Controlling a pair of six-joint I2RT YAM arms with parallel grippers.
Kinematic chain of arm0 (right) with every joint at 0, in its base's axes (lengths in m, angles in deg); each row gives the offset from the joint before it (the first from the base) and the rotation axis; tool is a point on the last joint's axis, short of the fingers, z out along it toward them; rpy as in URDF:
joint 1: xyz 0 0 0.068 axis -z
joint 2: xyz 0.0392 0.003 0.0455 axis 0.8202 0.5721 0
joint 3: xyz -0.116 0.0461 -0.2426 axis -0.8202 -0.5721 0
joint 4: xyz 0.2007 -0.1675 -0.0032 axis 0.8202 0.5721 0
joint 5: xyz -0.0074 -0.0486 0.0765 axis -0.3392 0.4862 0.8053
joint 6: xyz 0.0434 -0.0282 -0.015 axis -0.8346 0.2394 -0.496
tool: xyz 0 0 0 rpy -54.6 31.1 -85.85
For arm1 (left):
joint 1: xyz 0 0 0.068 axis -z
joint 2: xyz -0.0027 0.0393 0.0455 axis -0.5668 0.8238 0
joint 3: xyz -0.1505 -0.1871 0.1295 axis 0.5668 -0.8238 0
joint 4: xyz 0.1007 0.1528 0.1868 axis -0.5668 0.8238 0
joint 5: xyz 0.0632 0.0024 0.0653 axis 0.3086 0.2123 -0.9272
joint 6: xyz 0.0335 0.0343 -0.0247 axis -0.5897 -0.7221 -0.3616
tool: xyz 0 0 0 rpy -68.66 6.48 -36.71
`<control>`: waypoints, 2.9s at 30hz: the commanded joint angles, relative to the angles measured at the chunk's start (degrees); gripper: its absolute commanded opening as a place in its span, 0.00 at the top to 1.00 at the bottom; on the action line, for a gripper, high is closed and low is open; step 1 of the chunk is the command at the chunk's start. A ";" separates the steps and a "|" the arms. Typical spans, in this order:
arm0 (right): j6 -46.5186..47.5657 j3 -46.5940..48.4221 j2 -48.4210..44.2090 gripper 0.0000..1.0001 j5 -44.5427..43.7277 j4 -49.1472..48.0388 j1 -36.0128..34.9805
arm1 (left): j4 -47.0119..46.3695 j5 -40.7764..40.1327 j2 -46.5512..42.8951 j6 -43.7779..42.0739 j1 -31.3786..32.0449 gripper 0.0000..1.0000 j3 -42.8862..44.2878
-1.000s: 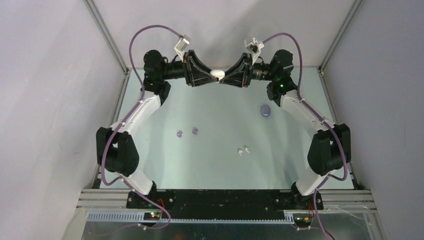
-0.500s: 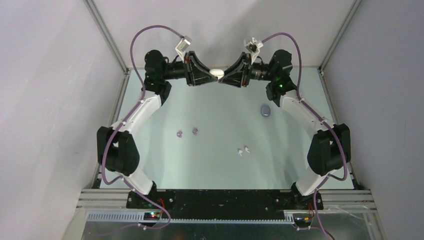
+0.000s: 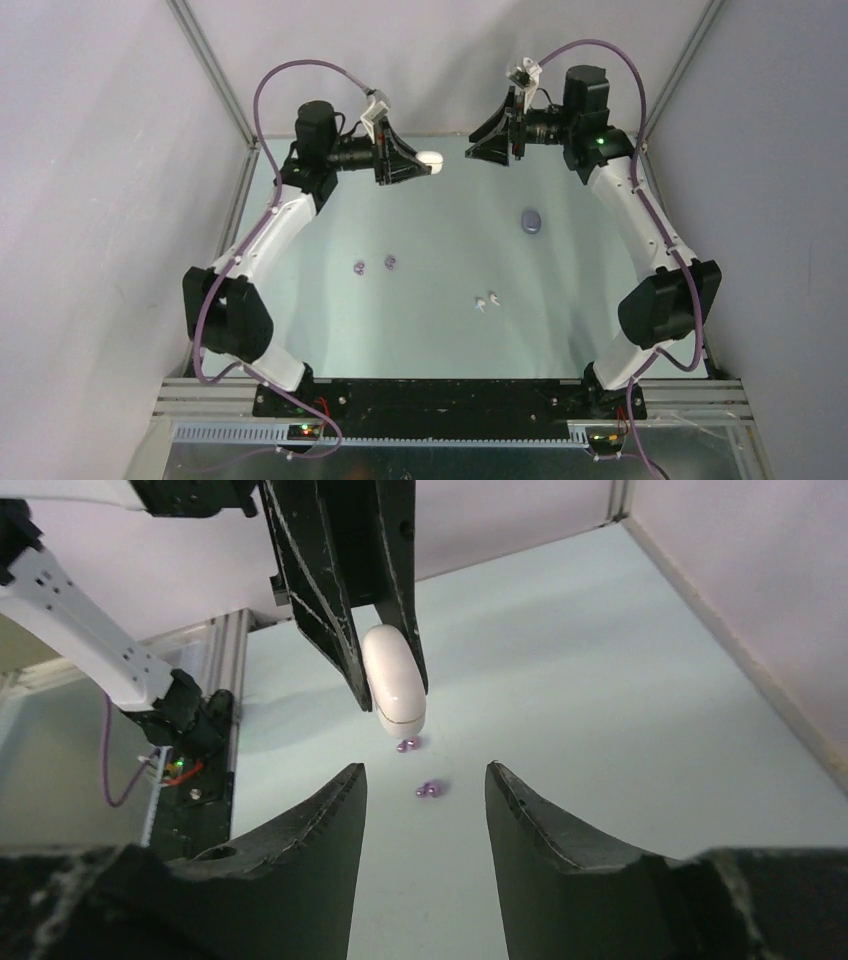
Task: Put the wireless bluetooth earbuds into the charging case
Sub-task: Pick up the charging case at the center of the board.
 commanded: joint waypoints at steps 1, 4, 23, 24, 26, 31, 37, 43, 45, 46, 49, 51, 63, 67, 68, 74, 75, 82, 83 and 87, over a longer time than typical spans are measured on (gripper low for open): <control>11.42 6.80 0.54 0.49 -2.09 17.75 -0.78 | 13.92 -4.48 -6.06 -19.70 0.62 0.94 1.03; 18.37 9.92 2.08 0.49 -3.86 23.29 -2.85 | 20.03 -7.41 -8.53 -32.63 1.67 0.91 -0.10; 26.12 15.89 9.05 0.46 -1.15 25.59 -9.58 | 25.18 -8.00 -8.70 -38.39 2.30 0.91 -0.05; 26.12 15.89 9.00 0.46 -0.89 25.61 -9.78 | 25.21 -8.00 -8.64 -38.30 2.29 0.91 -0.04; 26.15 15.89 8.93 0.46 -0.41 25.55 -10.13 | 25.26 -7.95 -8.36 -37.97 2.31 0.91 0.12; 25.33 15.89 9.06 0.47 -1.16 25.06 -11.11 | 24.41 -7.86 -7.98 -37.66 2.52 0.91 0.16; 23.22 15.87 9.38 0.56 -1.50 23.43 -11.40 | 23.63 -7.83 -7.60 -36.91 2.67 0.91 0.44; 22.20 15.85 9.61 0.67 -1.26 22.65 -11.67 | 22.12 -8.29 -7.04 -35.13 2.70 0.89 0.51; 21.83 15.93 9.32 0.75 -1.42 22.50 -11.61 | 21.15 -8.76 -6.97 -33.01 2.64 0.72 0.37; 21.64 15.91 8.98 0.76 -1.53 22.48 -11.36 | 20.32 -9.46 -6.98 -32.14 2.68 0.65 0.08; 18.89 15.48 7.76 0.76 -1.75 20.51 -10.30 | 14.47 -10.47 -8.24 -26.20 1.83 0.38 -2.06; 16.25 14.93 6.61 0.77 -1.54 18.48 -9.00 | 5.45 -8.79 -9.30 -18.64 0.48 0.32 -5.32; 9.41 14.40 4.07 0.79 -0.85 15.57 -6.12 | -29.03 1.79 -5.36 12.35 -0.80 0.35 -11.48; 9.54 13.93 3.87 0.80 -0.81 15.54 -6.43 | -31.39 0.90 -4.30 14.92 -0.32 0.33 -10.96; 9.56 13.86 3.77 0.80 -0.63 15.57 -6.48 | -31.40 0.45 -4.35 14.97 -0.04 0.33 -11.06; 9.58 13.42 3.70 0.80 -0.46 15.41 -6.96 | -31.03 -0.72 -4.45 14.87 0.47 0.39 -11.10; 9.54 13.29 3.69 0.80 -0.46 15.29 -7.01 | -31.02 -0.62 -4.45 14.91 0.50 0.42 -11.01; 8.74 13.48 4.54 0.80 -0.55 14.21 -7.12 | -32.02 0.30 -3.43 16.83 0.60 0.52 -9.99; 8.64 13.50 4.69 0.80 -0.55 14.14 -7.14 | -32.19 0.30 -3.34 17.05 0.67 0.52 -9.93; 8.14 13.52 4.77 0.80 -0.46 13.66 -7.21 | -32.18 0.38 -3.11 17.23 0.71 0.56 -9.59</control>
